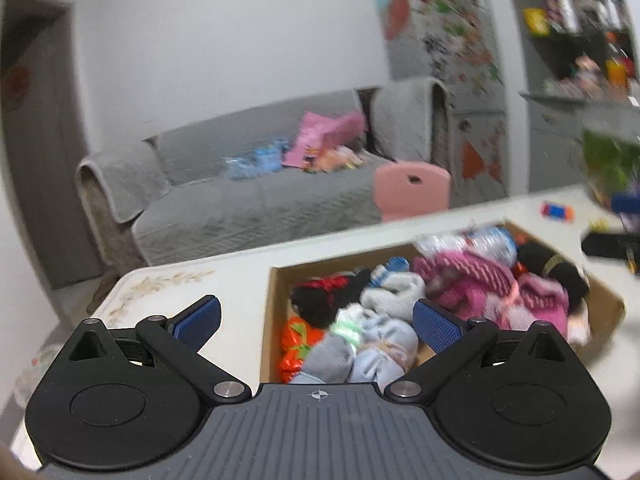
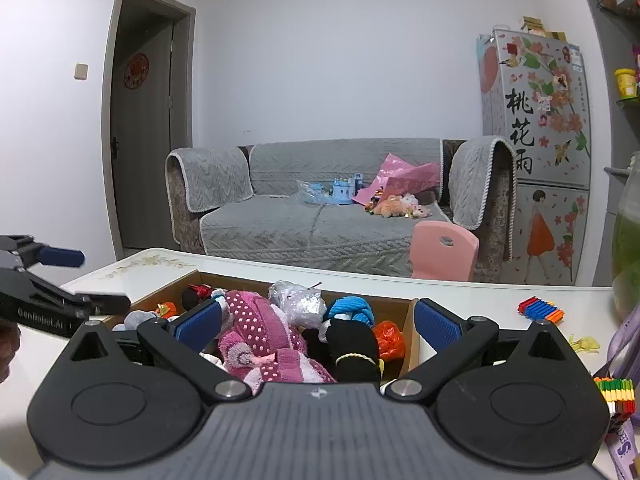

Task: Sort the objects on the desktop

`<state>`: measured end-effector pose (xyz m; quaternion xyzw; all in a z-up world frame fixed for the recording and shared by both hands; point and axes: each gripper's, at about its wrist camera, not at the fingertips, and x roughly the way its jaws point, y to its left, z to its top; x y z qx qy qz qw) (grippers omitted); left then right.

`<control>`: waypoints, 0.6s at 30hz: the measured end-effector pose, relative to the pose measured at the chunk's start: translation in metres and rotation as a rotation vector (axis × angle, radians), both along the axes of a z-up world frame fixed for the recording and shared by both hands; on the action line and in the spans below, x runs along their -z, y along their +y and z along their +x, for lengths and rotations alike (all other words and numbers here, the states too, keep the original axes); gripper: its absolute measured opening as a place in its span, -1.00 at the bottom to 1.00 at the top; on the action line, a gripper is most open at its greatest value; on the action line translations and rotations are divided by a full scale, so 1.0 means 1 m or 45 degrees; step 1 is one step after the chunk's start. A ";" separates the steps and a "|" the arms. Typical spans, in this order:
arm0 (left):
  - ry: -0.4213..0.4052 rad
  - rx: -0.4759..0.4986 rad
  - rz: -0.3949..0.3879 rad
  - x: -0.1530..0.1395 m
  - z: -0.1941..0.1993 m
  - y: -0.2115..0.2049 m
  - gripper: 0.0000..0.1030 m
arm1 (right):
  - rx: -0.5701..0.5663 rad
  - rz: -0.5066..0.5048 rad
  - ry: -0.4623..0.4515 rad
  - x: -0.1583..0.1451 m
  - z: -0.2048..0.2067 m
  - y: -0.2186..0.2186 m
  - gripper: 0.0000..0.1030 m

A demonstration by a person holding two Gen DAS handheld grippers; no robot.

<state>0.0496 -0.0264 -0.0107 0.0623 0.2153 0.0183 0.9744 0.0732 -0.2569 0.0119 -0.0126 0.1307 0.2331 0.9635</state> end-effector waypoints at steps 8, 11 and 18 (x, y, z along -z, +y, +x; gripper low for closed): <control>-0.021 0.028 0.028 -0.002 0.000 0.003 0.99 | -0.005 -0.009 -0.008 -0.001 -0.002 0.000 0.99; 0.001 0.076 0.054 0.000 0.001 -0.004 0.99 | -0.010 -0.007 -0.006 -0.002 -0.001 0.001 0.99; 0.095 0.147 0.060 0.003 -0.004 -0.024 0.99 | -0.031 -0.006 -0.026 -0.009 -0.009 0.002 0.99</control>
